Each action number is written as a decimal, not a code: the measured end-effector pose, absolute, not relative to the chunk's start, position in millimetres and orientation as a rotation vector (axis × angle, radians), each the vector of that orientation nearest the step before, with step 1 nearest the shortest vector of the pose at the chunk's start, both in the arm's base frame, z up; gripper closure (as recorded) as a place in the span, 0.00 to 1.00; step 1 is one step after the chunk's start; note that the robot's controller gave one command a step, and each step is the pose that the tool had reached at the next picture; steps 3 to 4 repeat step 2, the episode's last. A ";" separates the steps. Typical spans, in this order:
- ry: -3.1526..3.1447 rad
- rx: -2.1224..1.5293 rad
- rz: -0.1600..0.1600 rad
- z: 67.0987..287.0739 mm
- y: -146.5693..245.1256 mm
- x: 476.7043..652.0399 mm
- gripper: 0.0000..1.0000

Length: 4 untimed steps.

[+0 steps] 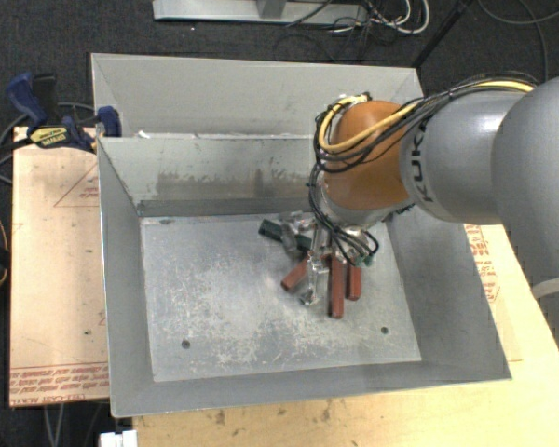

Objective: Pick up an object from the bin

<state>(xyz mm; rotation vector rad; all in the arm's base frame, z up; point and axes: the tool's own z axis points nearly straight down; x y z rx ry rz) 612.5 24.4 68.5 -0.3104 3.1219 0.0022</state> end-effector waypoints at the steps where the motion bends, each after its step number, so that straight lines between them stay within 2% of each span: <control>1: 3.118 -0.312 0.003 73.7 25.8 614.8 1.00; 2: 3.094 -0.471 -0.001 214.9 24.1 603.5 1.00; 4: 3.094 -0.471 -0.001 214.9 24.1 603.5 1.00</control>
Offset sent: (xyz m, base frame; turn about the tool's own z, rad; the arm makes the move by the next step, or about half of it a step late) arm 0.0000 0.0000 0.0000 0.0000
